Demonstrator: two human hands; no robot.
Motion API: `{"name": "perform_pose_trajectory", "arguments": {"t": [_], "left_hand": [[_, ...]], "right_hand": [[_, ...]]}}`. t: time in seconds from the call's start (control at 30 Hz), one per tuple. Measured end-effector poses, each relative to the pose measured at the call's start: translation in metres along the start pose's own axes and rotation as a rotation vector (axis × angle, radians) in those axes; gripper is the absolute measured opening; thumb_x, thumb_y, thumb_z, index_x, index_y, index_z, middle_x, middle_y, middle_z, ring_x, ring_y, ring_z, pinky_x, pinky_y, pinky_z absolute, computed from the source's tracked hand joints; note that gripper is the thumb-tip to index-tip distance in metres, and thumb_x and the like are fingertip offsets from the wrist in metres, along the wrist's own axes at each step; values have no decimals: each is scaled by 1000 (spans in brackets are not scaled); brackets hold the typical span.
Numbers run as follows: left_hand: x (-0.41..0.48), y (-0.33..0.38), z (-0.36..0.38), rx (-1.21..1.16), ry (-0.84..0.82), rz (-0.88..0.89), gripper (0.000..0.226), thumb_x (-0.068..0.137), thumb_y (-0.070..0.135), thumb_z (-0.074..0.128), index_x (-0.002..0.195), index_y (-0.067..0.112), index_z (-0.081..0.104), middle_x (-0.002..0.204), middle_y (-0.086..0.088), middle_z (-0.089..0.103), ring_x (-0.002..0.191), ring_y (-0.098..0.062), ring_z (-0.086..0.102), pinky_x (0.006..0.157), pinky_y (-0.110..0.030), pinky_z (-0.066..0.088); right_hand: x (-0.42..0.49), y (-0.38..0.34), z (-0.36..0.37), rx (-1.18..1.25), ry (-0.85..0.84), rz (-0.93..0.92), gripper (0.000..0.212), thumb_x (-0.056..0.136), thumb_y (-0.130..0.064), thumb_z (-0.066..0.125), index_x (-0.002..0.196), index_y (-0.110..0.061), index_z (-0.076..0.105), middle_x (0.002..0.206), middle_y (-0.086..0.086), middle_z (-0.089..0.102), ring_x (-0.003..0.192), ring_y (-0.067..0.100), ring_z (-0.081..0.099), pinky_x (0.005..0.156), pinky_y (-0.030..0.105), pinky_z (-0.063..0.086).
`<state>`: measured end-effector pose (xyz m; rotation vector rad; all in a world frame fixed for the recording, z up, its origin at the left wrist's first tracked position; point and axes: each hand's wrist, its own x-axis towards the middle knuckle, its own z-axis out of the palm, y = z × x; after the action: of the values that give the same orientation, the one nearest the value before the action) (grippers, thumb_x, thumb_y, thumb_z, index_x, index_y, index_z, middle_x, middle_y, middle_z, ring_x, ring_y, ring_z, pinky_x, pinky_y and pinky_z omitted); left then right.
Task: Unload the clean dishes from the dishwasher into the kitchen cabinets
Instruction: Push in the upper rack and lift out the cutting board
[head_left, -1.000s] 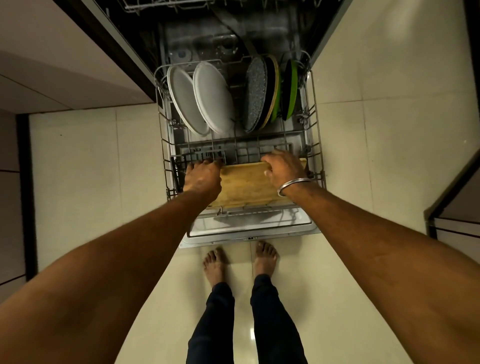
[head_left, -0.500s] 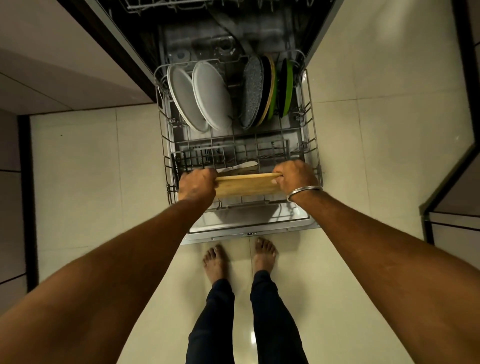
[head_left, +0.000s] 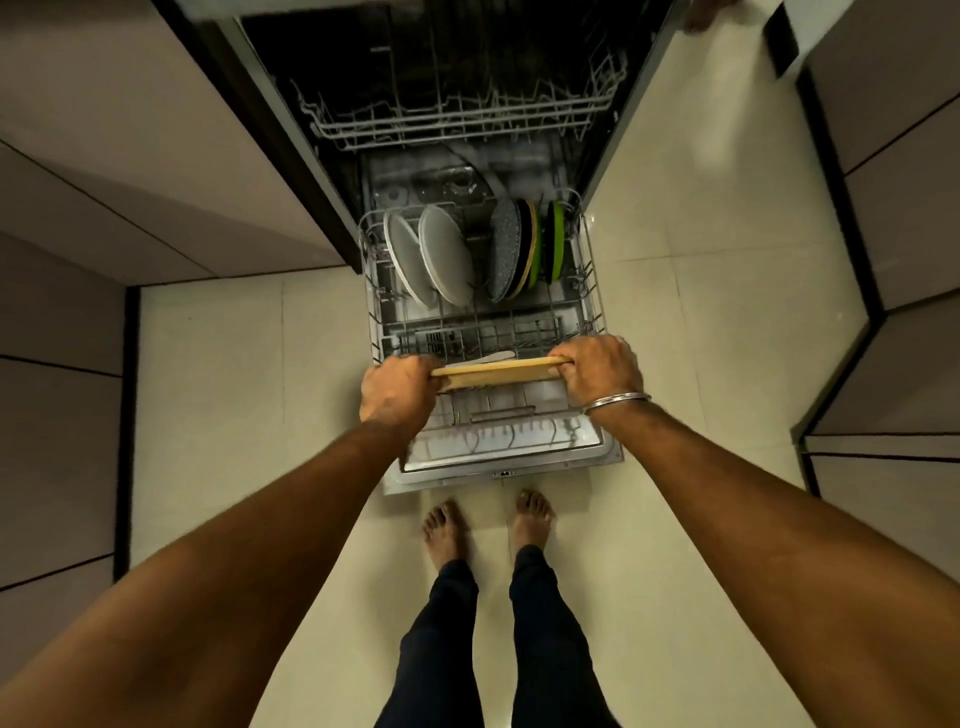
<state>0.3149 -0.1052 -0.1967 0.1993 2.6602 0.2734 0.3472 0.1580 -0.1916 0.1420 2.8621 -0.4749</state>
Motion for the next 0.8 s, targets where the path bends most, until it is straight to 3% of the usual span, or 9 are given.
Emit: {"name": "perform_pose_trajectory", "arguments": {"t": [0.07, 0.17, 0.27, 0.37, 0.6, 0.67, 0.8], "left_hand": [[-23, -1, -24, -21, 11, -29, 23, 99, 46, 59, 115, 34, 70, 86, 2, 69, 78, -23, 67, 75, -40, 60], [-54, -3, -54, -63, 7, -51, 20, 101, 36, 60, 119, 37, 70, 90, 3, 68, 75, -18, 65, 67, -37, 61], [-85, -3, -85, -40, 14, -30, 26, 102, 28, 59, 124, 39, 67, 93, 4, 66, 75, -13, 62, 60, -29, 52], [-119, 0, -113, 15, 88, -38, 32, 102, 26, 59, 132, 37, 63, 105, 3, 68, 83, -14, 61, 65, -29, 50], [-201, 6, -168, 106, 300, -128, 38, 104, 23, 53, 140, 37, 57, 118, 0, 68, 99, -24, 66, 75, -35, 53], [-226, 1, -185, 98, 360, -169, 38, 105, 24, 50, 141, 35, 57, 122, 0, 68, 105, -26, 65, 80, -36, 53], [-270, -32, -220, 87, 493, -256, 34, 105, 25, 48, 136, 36, 59, 120, 2, 67, 108, -24, 63, 78, -36, 51]], "right_hand": [[-19, -13, -22, -19, 47, -20, 7, 86, -30, 74, 91, -29, 79, 82, -2, 74, 80, 27, 66, 83, 38, 49], [-43, -28, -50, -20, 139, -64, 10, 83, -25, 77, 92, -28, 80, 81, -1, 75, 74, 28, 67, 77, 38, 49], [-64, -41, -74, 3, 247, -129, 10, 79, -21, 81, 87, -26, 80, 75, -2, 75, 66, 26, 68, 69, 35, 46], [-81, -54, -100, 11, 330, -212, 9, 76, -20, 82, 82, -26, 79, 69, -2, 72, 61, 25, 66, 65, 32, 45], [-103, -94, -161, 4, 441, -398, 18, 71, -12, 84, 86, -21, 79, 77, 1, 76, 70, 26, 71, 69, 35, 53], [-110, -114, -179, 21, 490, -488, 13, 76, -16, 75, 87, -21, 79, 80, 2, 76, 73, 28, 71, 71, 37, 54], [-113, -170, -203, 80, 514, -621, 35, 81, -35, 49, 93, -22, 79, 91, -1, 77, 86, 24, 72, 79, 37, 51]]}}
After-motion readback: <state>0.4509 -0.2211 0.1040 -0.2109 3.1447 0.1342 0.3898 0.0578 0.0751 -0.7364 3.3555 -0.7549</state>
